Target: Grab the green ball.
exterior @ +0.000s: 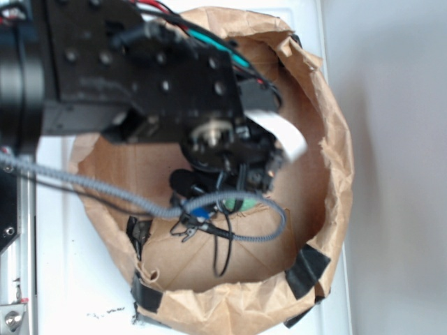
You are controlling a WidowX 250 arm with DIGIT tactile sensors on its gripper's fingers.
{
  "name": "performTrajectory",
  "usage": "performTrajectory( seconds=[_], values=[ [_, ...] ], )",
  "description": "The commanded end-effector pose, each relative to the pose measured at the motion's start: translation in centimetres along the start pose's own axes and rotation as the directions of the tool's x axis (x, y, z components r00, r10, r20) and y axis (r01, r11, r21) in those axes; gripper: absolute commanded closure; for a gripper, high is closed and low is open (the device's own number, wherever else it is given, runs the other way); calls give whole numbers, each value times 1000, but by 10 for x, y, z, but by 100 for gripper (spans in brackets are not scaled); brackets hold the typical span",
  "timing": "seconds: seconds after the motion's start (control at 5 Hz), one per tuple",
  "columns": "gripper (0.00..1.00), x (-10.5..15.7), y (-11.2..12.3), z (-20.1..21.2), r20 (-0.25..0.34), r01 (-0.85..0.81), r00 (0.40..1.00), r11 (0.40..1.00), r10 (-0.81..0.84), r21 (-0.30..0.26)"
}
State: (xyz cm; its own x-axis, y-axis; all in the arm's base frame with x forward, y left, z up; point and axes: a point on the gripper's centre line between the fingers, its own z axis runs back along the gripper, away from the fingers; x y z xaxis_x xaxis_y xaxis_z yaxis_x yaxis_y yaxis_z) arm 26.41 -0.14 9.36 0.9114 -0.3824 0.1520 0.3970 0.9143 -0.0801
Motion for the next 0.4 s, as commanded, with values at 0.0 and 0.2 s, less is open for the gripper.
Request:
performTrajectory(
  seconds=[0.0,0.2],
  values=[
    [100,-13,7,70,150,-368,923,927,355,68],
    [100,-20,12,105,143,-380,918,924,371,41]
  ],
)
